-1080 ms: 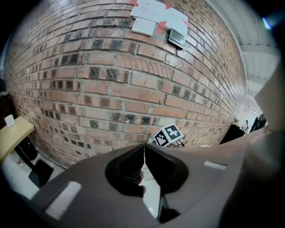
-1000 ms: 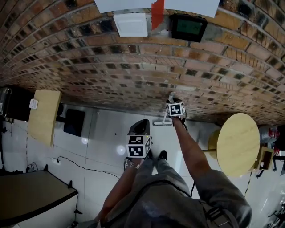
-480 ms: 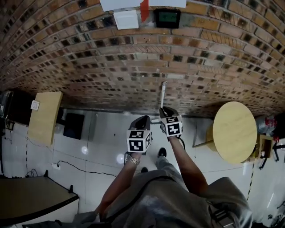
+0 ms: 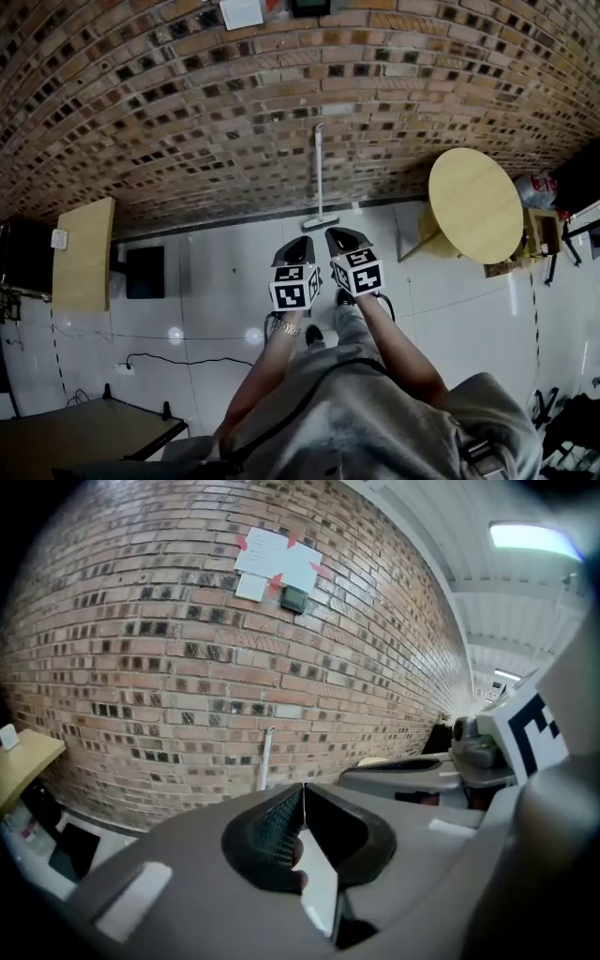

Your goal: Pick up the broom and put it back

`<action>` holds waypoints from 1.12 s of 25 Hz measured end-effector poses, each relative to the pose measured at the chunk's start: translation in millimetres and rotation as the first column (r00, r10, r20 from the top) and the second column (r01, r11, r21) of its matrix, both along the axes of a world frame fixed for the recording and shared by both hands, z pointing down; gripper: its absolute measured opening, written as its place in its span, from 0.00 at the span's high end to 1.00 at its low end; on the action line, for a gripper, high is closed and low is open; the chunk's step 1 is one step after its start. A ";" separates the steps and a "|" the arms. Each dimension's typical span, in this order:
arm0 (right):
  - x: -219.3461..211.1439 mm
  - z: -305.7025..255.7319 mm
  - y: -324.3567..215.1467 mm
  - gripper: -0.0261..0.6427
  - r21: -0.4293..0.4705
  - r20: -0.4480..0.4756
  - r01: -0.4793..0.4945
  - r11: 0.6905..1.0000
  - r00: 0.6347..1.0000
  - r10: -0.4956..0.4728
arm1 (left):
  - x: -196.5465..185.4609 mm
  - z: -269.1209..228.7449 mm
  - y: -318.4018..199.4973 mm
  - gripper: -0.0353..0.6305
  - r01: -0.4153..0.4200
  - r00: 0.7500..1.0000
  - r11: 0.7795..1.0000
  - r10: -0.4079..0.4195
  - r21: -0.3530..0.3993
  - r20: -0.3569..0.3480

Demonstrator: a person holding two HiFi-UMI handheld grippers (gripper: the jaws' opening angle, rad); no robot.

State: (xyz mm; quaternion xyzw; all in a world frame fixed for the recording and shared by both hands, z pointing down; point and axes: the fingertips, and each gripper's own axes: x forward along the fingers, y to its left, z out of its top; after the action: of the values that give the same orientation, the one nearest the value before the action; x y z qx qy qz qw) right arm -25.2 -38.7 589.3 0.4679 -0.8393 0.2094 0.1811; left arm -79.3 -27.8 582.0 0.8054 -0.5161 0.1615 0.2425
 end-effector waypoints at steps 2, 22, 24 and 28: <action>-3.9 -1.1 17.7 0.96 -0.023 0.003 0.001 1.000 1.000 -0.001 | 1.4 -3.4 9.0 0.93 -0.006 1.000 1.000 0.006 0.004 -0.004; 31.6 -8.5 47.9 0.96 -0.124 0.037 -0.016 0.992 0.999 0.021 | 45.9 -11.2 23.3 0.93 0.009 1.000 1.000 -0.009 -0.011 0.007; 33.4 -10.5 47.6 0.96 -0.119 0.044 -0.016 0.993 0.999 0.021 | 50.4 -13.1 23.9 0.93 0.001 1.000 1.000 -0.001 -0.008 0.010; 32.7 -8.5 51.9 0.96 -0.122 0.045 -0.013 0.992 0.999 0.018 | 56.1 -9.6 30.2 0.93 -0.013 1.000 1.000 0.014 -0.017 0.023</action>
State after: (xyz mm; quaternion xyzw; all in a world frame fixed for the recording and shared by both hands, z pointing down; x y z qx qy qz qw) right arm 7.5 13.2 580.7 0.4575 -0.8253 0.2724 0.1882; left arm -23.1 2.4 572.4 0.8048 -0.5121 0.1770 0.2422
